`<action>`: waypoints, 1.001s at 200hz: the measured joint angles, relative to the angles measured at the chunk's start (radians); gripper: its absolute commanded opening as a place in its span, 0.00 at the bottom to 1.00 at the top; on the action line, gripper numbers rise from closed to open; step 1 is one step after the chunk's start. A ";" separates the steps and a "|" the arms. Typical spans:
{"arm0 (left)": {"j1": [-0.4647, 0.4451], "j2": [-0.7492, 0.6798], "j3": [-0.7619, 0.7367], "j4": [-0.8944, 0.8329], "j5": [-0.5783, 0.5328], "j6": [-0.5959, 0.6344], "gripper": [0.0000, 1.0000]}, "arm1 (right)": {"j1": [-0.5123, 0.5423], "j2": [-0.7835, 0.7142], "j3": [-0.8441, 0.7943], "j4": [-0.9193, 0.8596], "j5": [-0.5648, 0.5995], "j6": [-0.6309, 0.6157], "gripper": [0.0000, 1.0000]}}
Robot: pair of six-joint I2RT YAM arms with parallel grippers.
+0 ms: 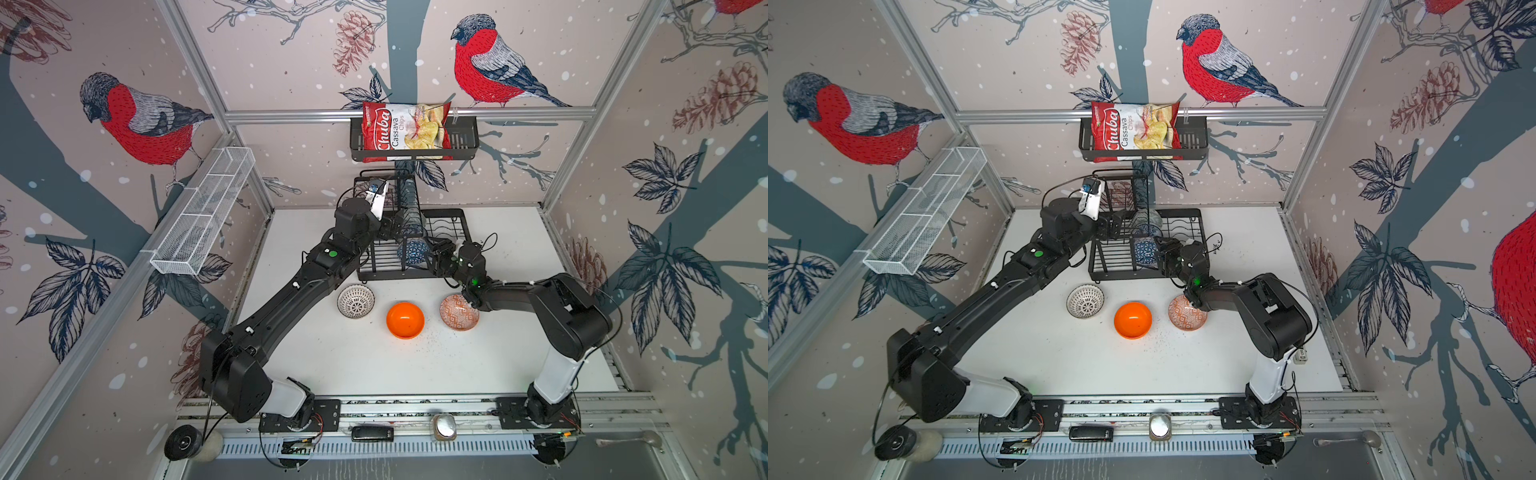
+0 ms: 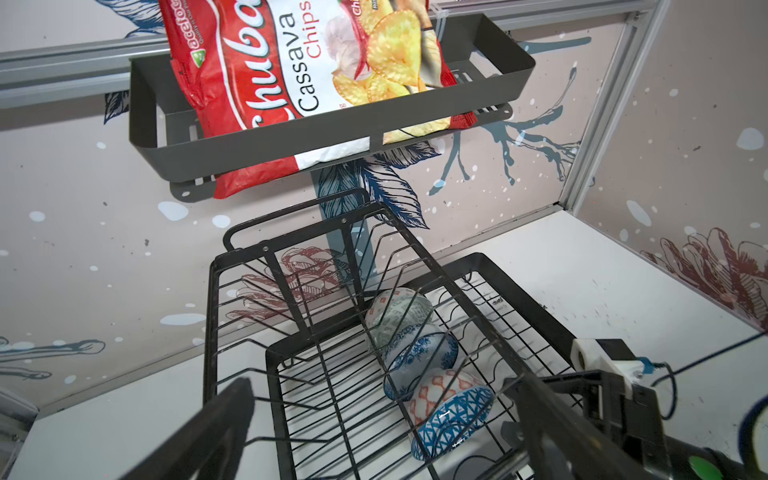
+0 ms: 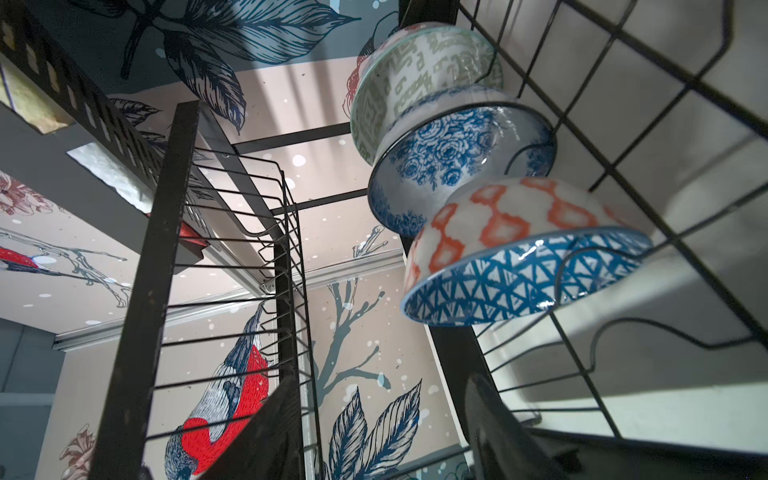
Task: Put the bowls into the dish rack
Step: 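Set the bowl upright in the rack and open the right gripper, then withdraw the right gripper from the rack while the left gripper reaches the white mesh bowl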
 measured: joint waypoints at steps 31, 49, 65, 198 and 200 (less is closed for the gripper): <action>0.003 0.002 0.010 -0.003 -0.022 -0.035 0.99 | -0.025 -0.092 -0.030 -0.062 0.002 -0.037 0.86; 0.023 0.008 0.035 -0.025 -0.021 -0.072 0.98 | -0.045 -0.169 -0.031 -0.123 0.003 -0.078 0.94; 0.061 0.012 0.055 -0.056 -0.002 -0.115 0.98 | -0.061 -0.243 -0.021 -0.192 0.014 -0.129 1.00; 0.470 -0.237 -0.122 -0.280 0.209 -0.466 0.99 | -0.084 -0.394 0.369 -0.823 -0.034 -0.657 1.00; 0.480 -0.241 -0.129 -0.283 0.217 -0.473 0.99 | -0.080 -0.393 0.378 -0.835 -0.034 -0.666 1.00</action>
